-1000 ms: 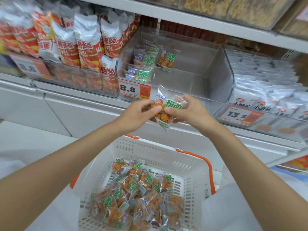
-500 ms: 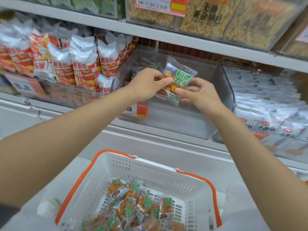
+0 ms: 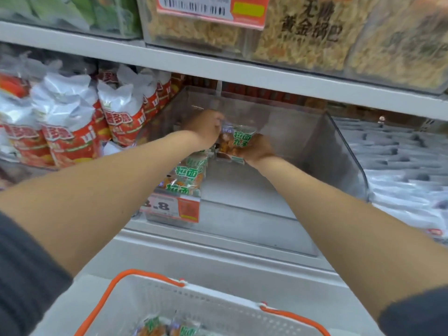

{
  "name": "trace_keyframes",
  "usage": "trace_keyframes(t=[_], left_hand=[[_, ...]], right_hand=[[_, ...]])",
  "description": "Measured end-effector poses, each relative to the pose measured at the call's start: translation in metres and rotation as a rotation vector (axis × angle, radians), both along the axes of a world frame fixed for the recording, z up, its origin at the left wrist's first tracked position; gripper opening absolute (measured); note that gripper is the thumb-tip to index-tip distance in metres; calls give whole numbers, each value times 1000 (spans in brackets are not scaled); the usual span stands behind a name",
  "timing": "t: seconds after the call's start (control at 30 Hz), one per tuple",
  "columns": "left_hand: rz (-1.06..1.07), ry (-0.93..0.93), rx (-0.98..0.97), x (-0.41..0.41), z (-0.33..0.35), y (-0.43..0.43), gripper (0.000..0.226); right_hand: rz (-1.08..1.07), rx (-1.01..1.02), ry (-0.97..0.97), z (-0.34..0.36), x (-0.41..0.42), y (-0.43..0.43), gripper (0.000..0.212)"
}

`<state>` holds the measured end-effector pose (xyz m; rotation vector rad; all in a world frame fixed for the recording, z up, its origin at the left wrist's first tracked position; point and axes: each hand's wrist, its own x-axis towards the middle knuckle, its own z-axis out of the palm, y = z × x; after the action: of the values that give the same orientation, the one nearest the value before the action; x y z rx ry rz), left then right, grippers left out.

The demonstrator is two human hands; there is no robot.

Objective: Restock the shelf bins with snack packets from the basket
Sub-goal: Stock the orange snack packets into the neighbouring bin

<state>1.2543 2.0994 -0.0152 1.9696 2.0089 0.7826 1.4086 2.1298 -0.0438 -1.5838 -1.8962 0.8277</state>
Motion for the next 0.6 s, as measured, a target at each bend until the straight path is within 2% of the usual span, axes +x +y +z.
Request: trace_keyframes(t=[0.1,0.17,0.27,0.53,0.6], left_hand=[[-3,39,43,-2,-8,4,41],[-16,44,57,-4,-11,3,43],[-33,37,66,-6,-11,4,43],[6,100,30,3,2,-11,39],[38,128,20,7,9,-19,37]], right_hand=[[-26,11,45,-10,-10,13,29],[-33,66,15,-14,-13,16,44],[-53,92,-4,-17,-14,16,52],[-95,-111,-27,-7,-3,1,83],[-106,-130,-63,0,4,-8,82]])
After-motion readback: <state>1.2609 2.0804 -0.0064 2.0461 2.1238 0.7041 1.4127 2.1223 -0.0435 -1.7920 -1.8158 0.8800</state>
